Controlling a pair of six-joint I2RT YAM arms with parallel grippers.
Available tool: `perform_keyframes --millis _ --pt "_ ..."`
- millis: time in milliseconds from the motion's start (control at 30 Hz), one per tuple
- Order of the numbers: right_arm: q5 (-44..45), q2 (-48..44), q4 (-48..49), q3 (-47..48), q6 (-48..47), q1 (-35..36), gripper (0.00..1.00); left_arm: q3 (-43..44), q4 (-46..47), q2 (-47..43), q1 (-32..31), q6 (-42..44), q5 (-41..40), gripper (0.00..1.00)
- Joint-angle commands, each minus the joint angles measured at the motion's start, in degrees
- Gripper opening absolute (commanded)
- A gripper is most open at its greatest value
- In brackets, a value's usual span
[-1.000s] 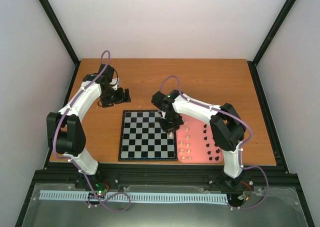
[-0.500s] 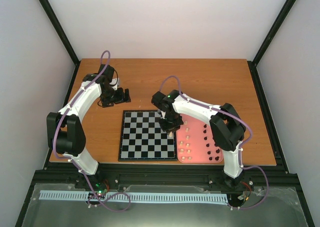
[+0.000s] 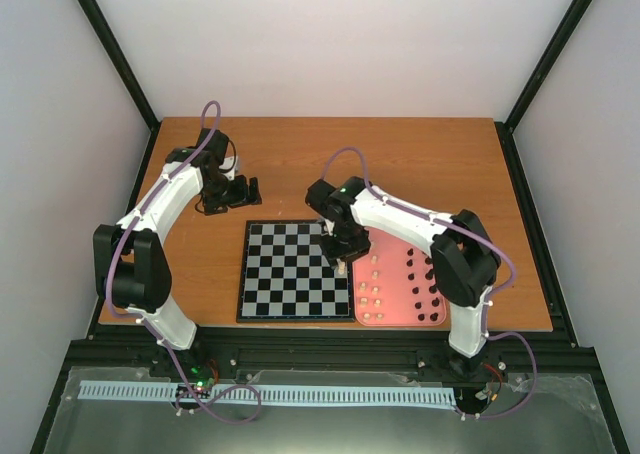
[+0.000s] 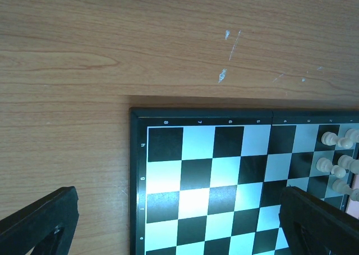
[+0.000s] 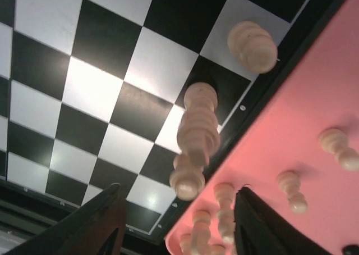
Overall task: Set up the chess pieces on the board
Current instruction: Place the chess piece on the chessboard, then pick up the chess piece from the storage box.
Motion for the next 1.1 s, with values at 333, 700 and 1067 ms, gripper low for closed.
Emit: perform_keyframes --millis 333,700,1067 --pt "-0.13 -11.87 -1.94 -9.34 3.57 0.33 0.58 0.51 0.41 -1.11 -0.20 -0.33 0.24 1.00" --pt "-1.55 -11.24 4.38 -16.11 4.27 -1.53 0.53 0.75 0.16 -0.79 -0.19 -0.17 -0.15 1.00" --pt "-3.14 -9.43 7.40 -19.05 3.56 -3.08 0.45 1.10 -0.03 -0.15 -0.19 -0.04 -0.45 1.00"
